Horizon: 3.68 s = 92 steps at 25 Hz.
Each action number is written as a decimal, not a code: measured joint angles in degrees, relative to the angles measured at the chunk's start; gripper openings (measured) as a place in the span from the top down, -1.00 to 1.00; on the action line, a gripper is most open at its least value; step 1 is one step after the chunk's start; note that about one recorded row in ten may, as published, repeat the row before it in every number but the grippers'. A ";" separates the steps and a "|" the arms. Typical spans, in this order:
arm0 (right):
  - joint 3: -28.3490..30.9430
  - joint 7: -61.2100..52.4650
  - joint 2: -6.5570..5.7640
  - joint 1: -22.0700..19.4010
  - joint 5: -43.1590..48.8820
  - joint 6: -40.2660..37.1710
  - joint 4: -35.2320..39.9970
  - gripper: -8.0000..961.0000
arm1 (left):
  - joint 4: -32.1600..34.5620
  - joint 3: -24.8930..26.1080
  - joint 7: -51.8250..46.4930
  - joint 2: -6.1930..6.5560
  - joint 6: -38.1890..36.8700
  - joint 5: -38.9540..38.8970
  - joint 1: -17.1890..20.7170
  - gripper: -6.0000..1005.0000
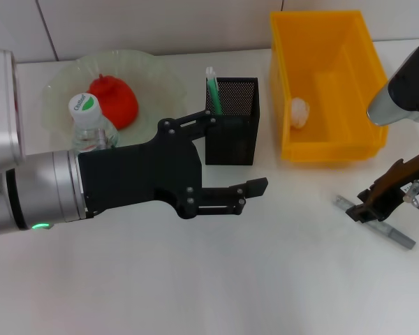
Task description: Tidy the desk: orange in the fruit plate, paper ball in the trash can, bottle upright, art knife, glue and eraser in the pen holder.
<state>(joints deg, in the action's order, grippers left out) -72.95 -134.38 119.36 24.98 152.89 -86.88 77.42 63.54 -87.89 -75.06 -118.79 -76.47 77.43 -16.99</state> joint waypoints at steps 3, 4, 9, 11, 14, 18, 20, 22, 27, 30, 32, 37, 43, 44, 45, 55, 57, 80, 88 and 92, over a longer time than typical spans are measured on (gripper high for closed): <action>0.00 0.00 0.00 0.00 -0.02 0.27 -0.41 0.31 | 0.00 0.00 0.00 0.04 0.04 0.00 0.05 -0.72; 0.00 0.00 0.00 -0.01 -0.02 0.34 -0.55 0.31 | 0.00 0.00 0.00 0.05 0.06 0.00 0.05 -0.72; 0.00 0.01 0.00 0.07 -0.07 0.62 -0.76 0.32 | 0.00 0.00 0.03 0.05 0.08 0.00 0.04 -0.72; 0.01 0.01 0.00 0.07 -0.07 0.82 -0.85 0.33 | 0.00 0.00 0.20 0.05 0.10 0.00 0.04 -0.72; 0.01 0.01 0.00 0.07 -0.07 1.12 -1.22 0.38 | -0.02 0.00 0.60 0.05 0.10 0.00 0.07 -0.72; 0.00 0.02 0.00 0.08 0.07 1.20 -1.46 0.44 | -0.06 0.00 0.64 0.05 0.08 0.00 0.08 -0.72; 0.01 0.01 0.00 0.16 0.10 1.23 -1.75 0.45 | -0.04 0.00 0.66 0.05 -0.02 0.00 0.04 -0.72; 0.01 0.01 -0.01 0.61 0.18 1.29 -2.57 0.47 | 0.27 0.00 0.67 0.05 -0.10 0.00 0.21 -0.72; 0.01 -0.12 -0.07 0.86 0.23 1.31 -3.37 0.52 | 0.32 0.00 0.70 0.05 -0.14 0.00 0.34 -0.72; 0.06 -0.22 -0.08 0.86 0.25 1.39 -3.41 0.55 | 0.34 0.00 0.70 0.05 -0.16 0.00 0.36 -0.72; 0.11 -0.34 -0.09 0.86 0.27 1.62 -3.52 0.56 | 0.45 0.00 0.70 0.11 -0.18 0.00 0.43 -0.72; 0.02 -0.57 -0.10 0.86 0.31 1.90 -3.78 0.61 | 0.47 0.00 0.70 0.13 -0.25 0.00 0.45 -0.72; 0.01 -0.64 -0.09 0.86 0.31 1.84 -3.87 0.63 | 0.48 0.00 0.70 0.14 -0.35 0.00 0.48 -0.72; 0.00 -0.64 -0.07 0.86 0.31 1.83 -3.91 0.63 | 0.47 0.00 0.70 0.14 -0.35 0.00 0.47 -0.72; 0.00 -0.65 -0.05 0.86 0.31 1.80 -3.94 0.63 | 0.47 0.00 0.70 0.14 -0.35 0.00 0.48 -0.72; 0.00 -1.21 0.03 0.60 0.10 1.31 -2.53 0.70 | 0.50 0.00 0.70 0.06 -0.75 0.00 0.48 -0.72; 0.00 -1.60 0.11 0.14 -0.08 0.85 -0.51 0.72 | 0.51 0.00 0.70 0.05 -0.80 0.00 0.52 -0.72; 6.76 8.57 0.23 -6.36 -30.41 10.06 22.55 0.75 | -0.37 -0.85 1.84 -0.11 -1.06 -1.69 0.73 -0.72; 13.93 31.56 -0.01 -9.77 -58.52 10.55 10.61 0.74 | -1.27 -0.75 2.38 0.05 -0.92 -2.23 0.96 -0.72; 20.27 44.40 -0.27 -9.81 -72.47 4.37 -2.56 0.74 | -1.56 -0.45 2.97 0.07 -0.98 -2.23 1.02 -0.72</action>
<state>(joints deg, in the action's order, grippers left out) -52.68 -89.98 119.09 15.17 80.41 -82.51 74.85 61.98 -88.34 -72.08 -118.71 -77.45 75.20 -15.97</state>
